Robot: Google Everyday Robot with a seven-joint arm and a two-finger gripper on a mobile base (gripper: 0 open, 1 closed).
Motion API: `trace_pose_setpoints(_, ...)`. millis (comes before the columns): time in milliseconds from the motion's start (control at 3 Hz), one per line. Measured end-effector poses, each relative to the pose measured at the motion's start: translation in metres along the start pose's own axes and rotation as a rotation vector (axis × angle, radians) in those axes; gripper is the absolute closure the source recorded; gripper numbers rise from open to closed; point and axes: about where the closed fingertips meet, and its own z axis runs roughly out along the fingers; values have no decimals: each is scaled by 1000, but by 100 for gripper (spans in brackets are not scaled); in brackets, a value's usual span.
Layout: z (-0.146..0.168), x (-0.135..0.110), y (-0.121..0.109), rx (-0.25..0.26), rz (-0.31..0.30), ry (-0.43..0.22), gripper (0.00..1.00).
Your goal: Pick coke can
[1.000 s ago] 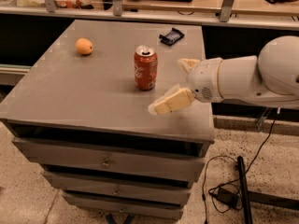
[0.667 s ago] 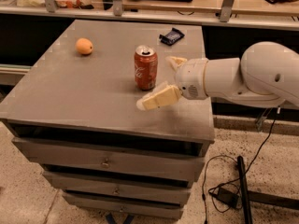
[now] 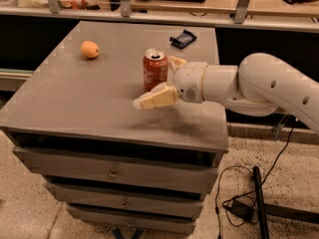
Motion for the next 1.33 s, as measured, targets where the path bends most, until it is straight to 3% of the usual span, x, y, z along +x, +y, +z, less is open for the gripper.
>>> trace_pose_setpoints(667, 19, 2, -24, 34, -20, -67, 0)
trace_pose_setpoints(1000, 28, 6, -28, 32, -14, -75, 13)
trace_pose_setpoints(1333, 40, 9, -29, 11, -11, -75, 36)
